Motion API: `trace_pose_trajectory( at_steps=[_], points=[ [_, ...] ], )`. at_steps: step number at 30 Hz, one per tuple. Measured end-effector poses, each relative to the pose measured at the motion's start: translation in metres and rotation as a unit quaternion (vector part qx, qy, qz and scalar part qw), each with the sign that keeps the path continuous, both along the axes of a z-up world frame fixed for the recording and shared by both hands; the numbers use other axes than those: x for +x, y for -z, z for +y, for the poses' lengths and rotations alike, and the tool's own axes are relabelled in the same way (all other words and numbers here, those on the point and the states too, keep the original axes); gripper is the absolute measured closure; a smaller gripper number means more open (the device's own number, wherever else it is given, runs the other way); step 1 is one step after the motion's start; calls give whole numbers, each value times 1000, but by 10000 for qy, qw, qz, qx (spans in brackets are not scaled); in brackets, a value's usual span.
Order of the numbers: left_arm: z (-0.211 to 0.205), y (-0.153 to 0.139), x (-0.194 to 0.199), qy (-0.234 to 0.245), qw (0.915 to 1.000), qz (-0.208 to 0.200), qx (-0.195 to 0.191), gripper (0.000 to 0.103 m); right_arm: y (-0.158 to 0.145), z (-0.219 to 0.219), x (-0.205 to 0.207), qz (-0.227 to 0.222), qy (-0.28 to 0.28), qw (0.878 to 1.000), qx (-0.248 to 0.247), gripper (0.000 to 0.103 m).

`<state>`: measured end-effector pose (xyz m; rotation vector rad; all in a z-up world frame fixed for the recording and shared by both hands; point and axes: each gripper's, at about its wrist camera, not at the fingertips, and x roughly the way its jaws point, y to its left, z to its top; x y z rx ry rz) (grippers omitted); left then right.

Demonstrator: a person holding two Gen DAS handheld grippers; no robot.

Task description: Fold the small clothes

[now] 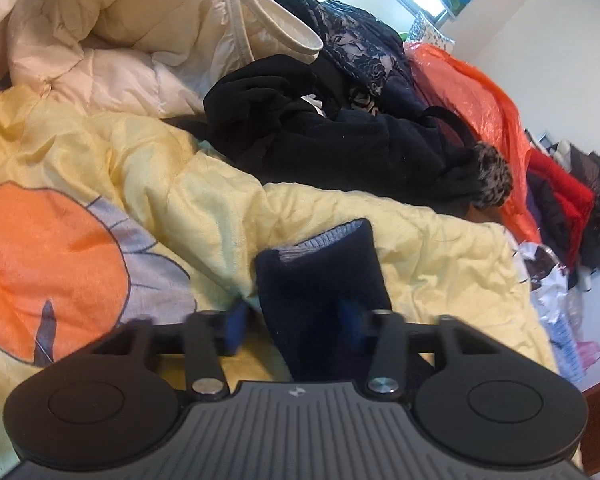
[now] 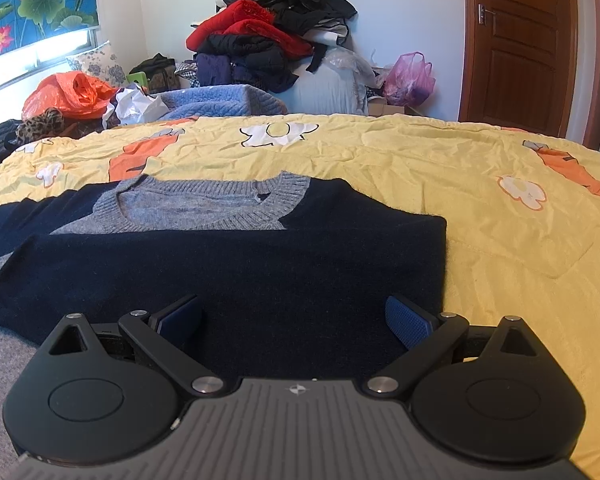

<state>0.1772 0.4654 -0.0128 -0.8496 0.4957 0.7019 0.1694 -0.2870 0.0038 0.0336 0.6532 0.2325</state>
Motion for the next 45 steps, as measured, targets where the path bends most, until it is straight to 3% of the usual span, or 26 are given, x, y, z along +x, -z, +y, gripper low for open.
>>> trace_pose_trajectory(
  at_steps=[2,9,13,15,17,19,22,23,24,26,29,35,39,40,42,45],
  points=[
    [-4,-4,2,54,9999,44,129,93,0,-1,0,-3,7,10000,60,4],
    [-37,-37,6,70,9949,254,970,100,0,-5,0,-7,0,9998,193,3],
    [-101,-79,15,638,9797,-55,1898,100,-1,-6,0,-12,5,9996,266,3],
    [-156,-99,19,1166,9603,-273,2520,100,-1,-7,0,-14,8,9996,292,3],
    [-222,-111,20,1847,9331,-482,3048,100,-1,-7,-1,-16,10,9995,305,3],
    [-290,-112,16,2636,9049,-663,3276,100,-1,-7,0,-17,11,9995,316,3],
    [-388,-91,1,3742,8581,-702,3446,100,-1,-8,0,-18,17,9994,359,4],
    [-412,-80,-3,3962,8493,-667,3424,100,-1,-9,0,-20,19,9993,372,4],
    [-429,-70,-5,4172,8466,-580,3252,100,-1,-9,-1,-21,21,9993,382,4],
    [-446,-51,-5,4392,8513,-377,2844,100,-1,-9,-1,-22,22,9992,400,4],
    [-448,-25,-5,4367,8589,-65,2675,100,-2,-10,-1,-25,21,9990,438,4],
    [-432,-27,-17,4261,8697,-452,2449,100,-2,-10,-1,-25,20,9991,420,3],
    [-434,-29,-23,4252,8710,-611,2386,100,-10,3,0,44,236,9997,90,9],
    [-434,-30,-23,4243,8715,-646,2374,100,-19,7,0,132,348,9987,356,9],
    [-433,-31,-25,4237,8717,-724,2355,100,-38,10,-3,378,60,9843,1726,8],
    [-429,-31,-28,4190,8731,-892,2328,99,-43,37,10,1393,-719,9237,3496,9]
  ],
)
